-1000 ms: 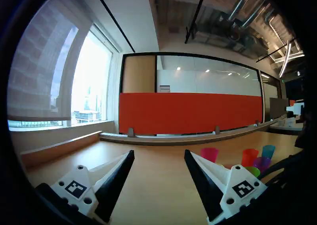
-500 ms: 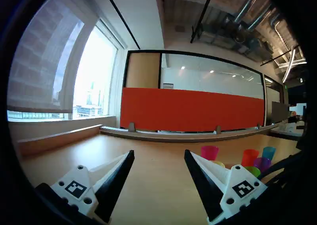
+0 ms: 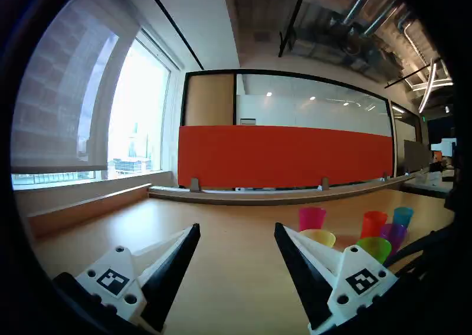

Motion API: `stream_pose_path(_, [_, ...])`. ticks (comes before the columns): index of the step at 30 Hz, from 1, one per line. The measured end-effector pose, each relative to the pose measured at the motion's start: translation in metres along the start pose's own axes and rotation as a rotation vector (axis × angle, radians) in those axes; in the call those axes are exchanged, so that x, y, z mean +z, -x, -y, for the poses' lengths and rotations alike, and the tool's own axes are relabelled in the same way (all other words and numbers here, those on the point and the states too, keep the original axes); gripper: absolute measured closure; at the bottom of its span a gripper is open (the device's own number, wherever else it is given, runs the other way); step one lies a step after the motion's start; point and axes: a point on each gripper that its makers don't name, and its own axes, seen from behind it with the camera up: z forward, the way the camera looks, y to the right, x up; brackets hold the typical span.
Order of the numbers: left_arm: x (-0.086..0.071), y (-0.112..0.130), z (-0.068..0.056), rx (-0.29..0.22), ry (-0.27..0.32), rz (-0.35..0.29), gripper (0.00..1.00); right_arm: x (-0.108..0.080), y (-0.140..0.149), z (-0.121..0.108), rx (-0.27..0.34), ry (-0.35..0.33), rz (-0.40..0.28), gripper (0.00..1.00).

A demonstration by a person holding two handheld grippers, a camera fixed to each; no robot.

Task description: Pour water

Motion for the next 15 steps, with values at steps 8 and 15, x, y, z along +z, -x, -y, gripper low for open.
stream_pose_path(8, [-0.0005, 0.0065, -0.0022, 0.013, -0.001, 0.024, 0.07, -0.0011, -0.0014, -0.002, 0.007, 0.0, -0.004, 0.0])
stream_pose_path(15, [-0.0014, 0.0062, -0.0013, 0.014, -0.001, 0.026, 0.07, -0.0021, -0.0034, -0.0006, 0.006, -0.004, -0.01, 0.0])
